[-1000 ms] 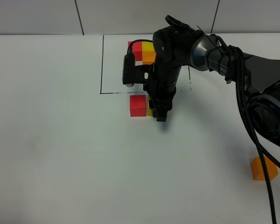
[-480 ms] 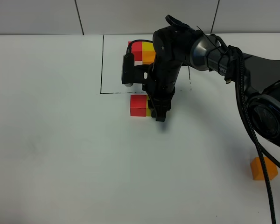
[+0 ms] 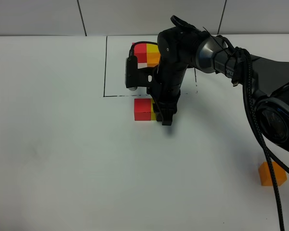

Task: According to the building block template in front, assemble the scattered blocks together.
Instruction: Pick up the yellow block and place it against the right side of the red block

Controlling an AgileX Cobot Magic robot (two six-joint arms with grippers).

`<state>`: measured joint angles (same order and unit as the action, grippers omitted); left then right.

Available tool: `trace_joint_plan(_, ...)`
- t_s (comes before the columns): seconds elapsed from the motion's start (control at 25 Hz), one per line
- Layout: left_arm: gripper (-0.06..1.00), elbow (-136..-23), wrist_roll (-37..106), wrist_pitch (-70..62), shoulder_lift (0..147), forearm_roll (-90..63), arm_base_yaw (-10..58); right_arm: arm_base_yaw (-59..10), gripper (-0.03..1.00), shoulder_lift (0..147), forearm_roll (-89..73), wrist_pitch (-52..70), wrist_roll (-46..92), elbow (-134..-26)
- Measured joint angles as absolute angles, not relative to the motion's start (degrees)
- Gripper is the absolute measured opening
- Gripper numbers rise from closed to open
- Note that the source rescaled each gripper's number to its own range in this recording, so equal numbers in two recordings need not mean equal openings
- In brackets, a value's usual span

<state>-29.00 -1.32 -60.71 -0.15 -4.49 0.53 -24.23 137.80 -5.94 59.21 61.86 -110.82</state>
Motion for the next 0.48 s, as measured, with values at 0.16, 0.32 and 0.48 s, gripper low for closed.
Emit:
trace_joint_plan(0.16, 0.72, -29.0, -1.32, -60.71, -0.15, -4.49, 0.53, -24.23, 0.0, 137.8, -5.66, 59.21, 62.2, -110.82)
trace_joint_plan(0.32, 0.72, -29.0, -1.32, -60.71, -0.15, -4.49, 0.53, -24.23, 0.0, 137.8, -5.66, 59.21, 62.24, -110.82)
trace_joint_plan(0.48, 0.72, -29.0, -1.32, -60.71, -0.15, -4.49, 0.53, -24.23, 0.0, 137.8, -5.66, 59.21, 62.24, -110.82)
